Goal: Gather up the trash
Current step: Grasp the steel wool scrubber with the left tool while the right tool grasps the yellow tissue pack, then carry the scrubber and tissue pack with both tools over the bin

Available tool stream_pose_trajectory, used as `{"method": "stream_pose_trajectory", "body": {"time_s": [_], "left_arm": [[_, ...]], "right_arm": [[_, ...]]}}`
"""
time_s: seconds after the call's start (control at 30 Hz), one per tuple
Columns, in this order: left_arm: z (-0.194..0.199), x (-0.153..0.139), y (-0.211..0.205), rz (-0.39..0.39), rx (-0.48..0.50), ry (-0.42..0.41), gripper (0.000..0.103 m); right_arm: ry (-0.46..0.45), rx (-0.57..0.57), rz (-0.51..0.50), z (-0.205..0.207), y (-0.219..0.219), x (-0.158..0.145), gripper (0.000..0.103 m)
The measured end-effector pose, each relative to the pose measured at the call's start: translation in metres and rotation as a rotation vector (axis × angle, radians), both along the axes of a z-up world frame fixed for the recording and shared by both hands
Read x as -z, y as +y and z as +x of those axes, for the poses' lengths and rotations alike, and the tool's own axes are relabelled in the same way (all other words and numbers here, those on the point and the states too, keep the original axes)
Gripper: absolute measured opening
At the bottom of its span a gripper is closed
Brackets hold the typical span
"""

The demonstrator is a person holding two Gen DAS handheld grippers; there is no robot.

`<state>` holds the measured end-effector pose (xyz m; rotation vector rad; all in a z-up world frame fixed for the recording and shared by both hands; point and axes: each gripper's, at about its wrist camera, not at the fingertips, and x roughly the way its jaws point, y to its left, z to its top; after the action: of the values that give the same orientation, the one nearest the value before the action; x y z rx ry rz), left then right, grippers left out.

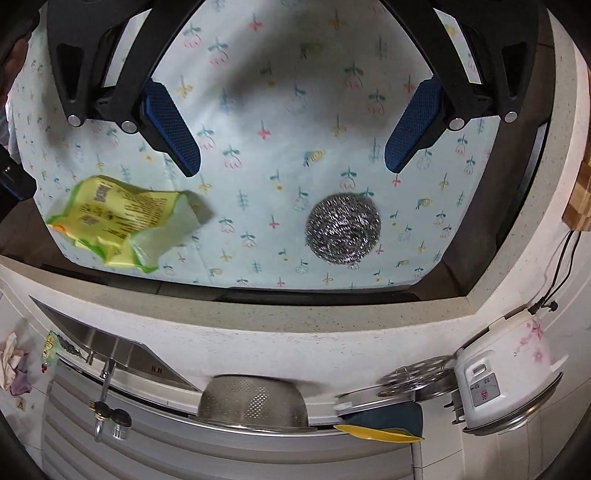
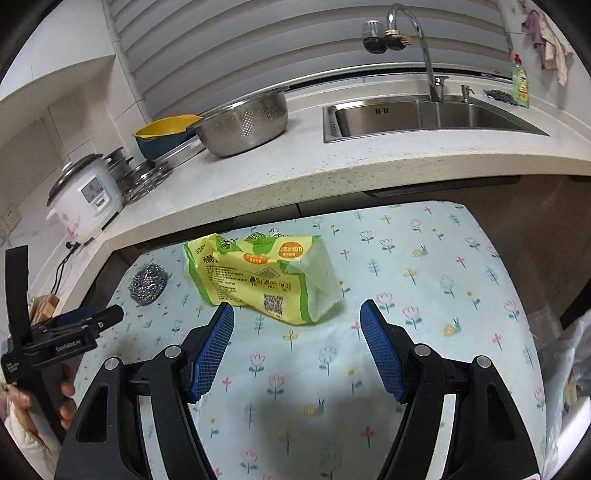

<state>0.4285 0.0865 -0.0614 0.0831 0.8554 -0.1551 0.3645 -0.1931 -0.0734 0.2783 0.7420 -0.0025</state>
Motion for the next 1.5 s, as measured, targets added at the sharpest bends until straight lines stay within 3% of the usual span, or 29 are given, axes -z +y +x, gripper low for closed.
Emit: {"method": "stream_pose_trajectory", "body": {"time_s": [0.23, 0.57, 0.63, 0.67, 0.7, 0.83, 1.1, 1.5], "left_arm": [[0.063, 0.028, 0.025, 0.034, 0.047, -0.009, 0.096], [0.11, 0.057, 0.036, -0.06, 0.062, 0.067, 0.094], [0.109, 0.06, 0.031, -0.062, 0.056, 0.084, 0.079], [0.108, 0.061, 0.028, -0.054, 0.052, 0.091, 0.072], [0.105, 0.062, 0.025, -0.052, 0.061, 0.1, 0.071], [0.084, 0.056, 0.011, -0.051, 0.08, 0.085, 0.069], [0.02, 0.028, -0.022, -0.044, 0.134, 0.068, 0.069], [-0.078, -0.042, -0.081, -0.095, 0.274, 0.023, 0.069]], "right_arm": [[0.052, -0.112, -0.004, 0.056, -0.005, 0.028, 0.068], [0.038, -0.202, 0.048, 0.091, -0.003, 0.035, 0.068], [0.036, -0.215, 0.055, 0.091, 0.001, 0.035, 0.059], [0.045, -0.228, 0.061, 0.091, 0.003, 0.035, 0.042], [0.058, -0.237, 0.072, 0.092, 0.005, 0.036, 0.035], [0.069, -0.248, 0.07, 0.082, 0.012, 0.037, 0.021], [0.058, -0.194, 0.095, 0.033, 0.004, 0.014, 0.019], [-0.028, -0.071, 0.114, -0.077, -0.042, -0.053, 0.019]]}}
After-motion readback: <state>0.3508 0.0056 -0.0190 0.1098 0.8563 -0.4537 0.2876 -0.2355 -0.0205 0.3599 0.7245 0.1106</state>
